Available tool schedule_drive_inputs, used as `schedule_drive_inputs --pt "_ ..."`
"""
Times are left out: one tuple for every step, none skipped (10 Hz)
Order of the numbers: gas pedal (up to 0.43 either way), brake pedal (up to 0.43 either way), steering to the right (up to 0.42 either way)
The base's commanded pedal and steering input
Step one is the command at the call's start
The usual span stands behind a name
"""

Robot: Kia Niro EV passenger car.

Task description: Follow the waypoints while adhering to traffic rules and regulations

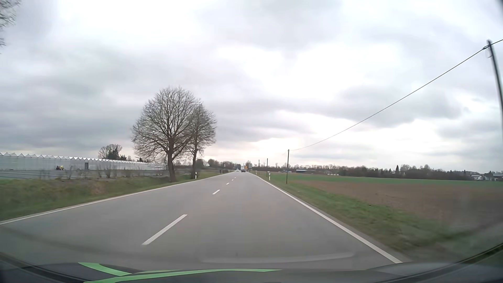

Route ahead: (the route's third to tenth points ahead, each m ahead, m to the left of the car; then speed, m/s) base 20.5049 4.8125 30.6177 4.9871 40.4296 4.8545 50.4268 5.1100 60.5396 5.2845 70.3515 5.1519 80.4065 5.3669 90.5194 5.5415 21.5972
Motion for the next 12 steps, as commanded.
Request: schedule_drive_inputs --pt "0.209 0.000 0.002" --pt "0.209 0.000 0.002" --pt "0.209 0.000 0.002" --pt "0.209 0.000 0.001" --pt "0.209 0.000 0.001" --pt "0.209 0.000 0.001" --pt "0.209 0.000 0.001" --pt "0.209 0.000 0.000" --pt "0.209 0.000 0.001" --pt "0.209 0.000 0.000" --pt "0.209 0.000 0.000" --pt "0.209 0.000 0.000"
